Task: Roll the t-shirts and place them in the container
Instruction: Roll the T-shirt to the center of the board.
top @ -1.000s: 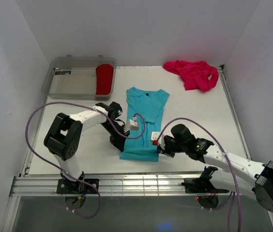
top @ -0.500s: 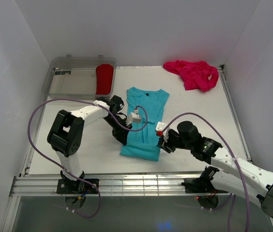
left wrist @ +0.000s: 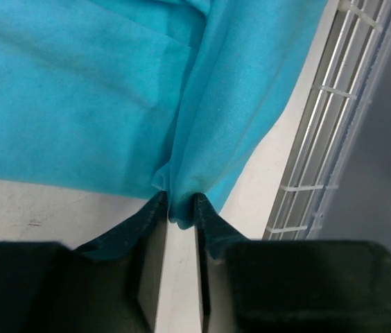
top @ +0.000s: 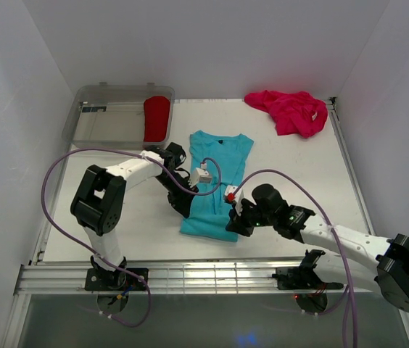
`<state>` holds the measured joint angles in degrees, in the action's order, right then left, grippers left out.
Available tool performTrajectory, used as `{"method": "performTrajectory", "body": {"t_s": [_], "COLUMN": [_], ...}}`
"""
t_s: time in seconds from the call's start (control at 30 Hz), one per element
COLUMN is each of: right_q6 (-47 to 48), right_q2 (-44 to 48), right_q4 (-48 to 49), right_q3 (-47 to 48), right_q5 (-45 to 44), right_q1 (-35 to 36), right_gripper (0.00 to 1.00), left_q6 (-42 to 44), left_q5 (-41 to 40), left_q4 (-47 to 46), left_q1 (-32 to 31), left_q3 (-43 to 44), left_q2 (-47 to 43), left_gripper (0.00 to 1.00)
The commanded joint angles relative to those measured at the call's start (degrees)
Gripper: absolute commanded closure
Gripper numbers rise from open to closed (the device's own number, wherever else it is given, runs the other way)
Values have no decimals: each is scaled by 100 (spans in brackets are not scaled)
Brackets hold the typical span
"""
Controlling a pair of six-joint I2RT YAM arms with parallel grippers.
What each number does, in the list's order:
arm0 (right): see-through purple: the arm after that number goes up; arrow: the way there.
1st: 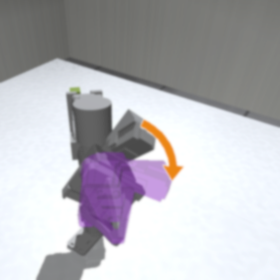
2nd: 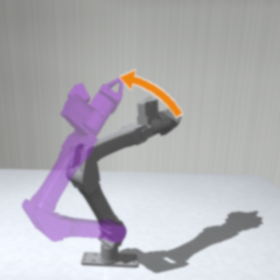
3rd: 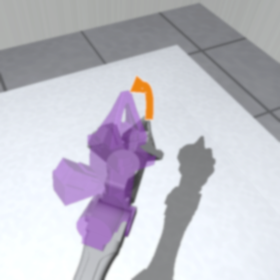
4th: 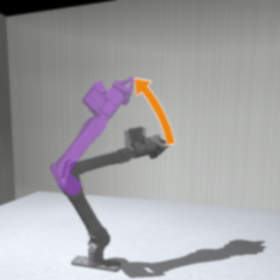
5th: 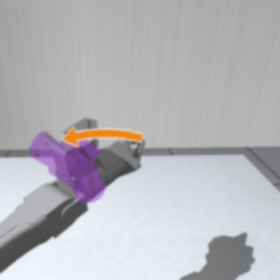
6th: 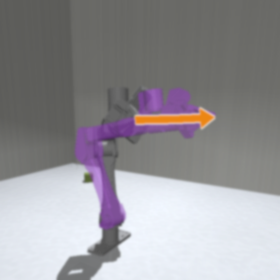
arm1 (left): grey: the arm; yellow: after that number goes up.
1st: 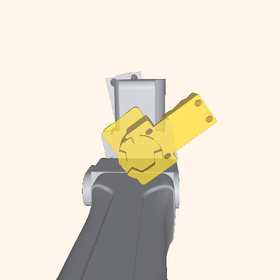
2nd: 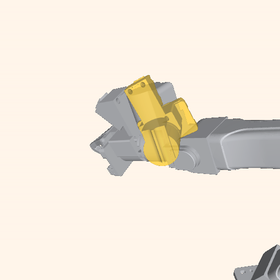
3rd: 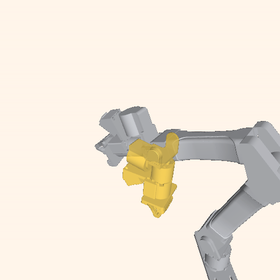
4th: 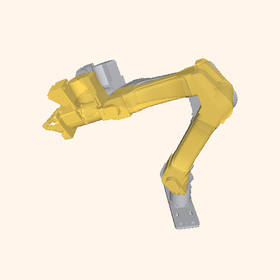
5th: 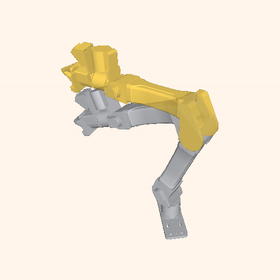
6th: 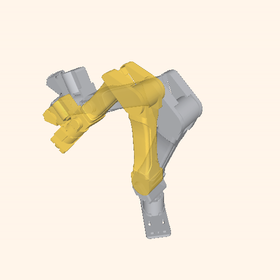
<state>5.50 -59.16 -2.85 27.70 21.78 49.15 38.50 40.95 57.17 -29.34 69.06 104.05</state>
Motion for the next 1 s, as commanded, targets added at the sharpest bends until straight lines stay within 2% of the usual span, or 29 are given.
{"method": "performTrajectory", "body": {"t_s": [0.0, 0.03, 0.1, 0.4, 0.5, 0.6, 0.63, 0.77, 0.83, 0.97], "right_q6": [-356, -409, -505, -875, -1085, -1279, -1314, -1262, -1174, -1025], "right_q2": [-122, -157, -280, -905, -914, -957, -975, -1089, -1098, -853], "right_q4": [706, 794, 970, 681, 672, 681, 681, 690, 672, 549], "right_q3": [-133, -195, -213, 95, 69, 77, 95, 182, 218, 315], "right_q5": [-341, -402, -464, -1000, -1202, -1281, -1282, -1185, -1159, -1010], "right_q1": [25, 25, 16, 16, -1, -36, -45, -63, -72, -81], "right_gripper": [87, 87, 87, 88, 88, 88, 87, 87, 87, 85], "left_q6": [-36, -1, 8, -237, -657, -1150, -1213, -1503, -1949, -2128], "left_q5": [-183, -219, -298, -755, -939, -931, -853, -1218, -1588, -1493], "left_q4": [-223, -215, -224, -311, -294, -294, -329, -1108, -1260, -1418], "left_q1": [43, 51, 43, 60, 51, -1, -27, -369, -817, -1003], "left_q3": [91, 82, 29, 582, 697, 426, 94, -681, -631, -533], "left_q2": [-420, -499, -561, -833, -1035, -1325, -1422, -2002, -1924, -1546], "left_gripper": [65, 59, 57, 57, 58, 59, 60, 59, 59, 62]}}
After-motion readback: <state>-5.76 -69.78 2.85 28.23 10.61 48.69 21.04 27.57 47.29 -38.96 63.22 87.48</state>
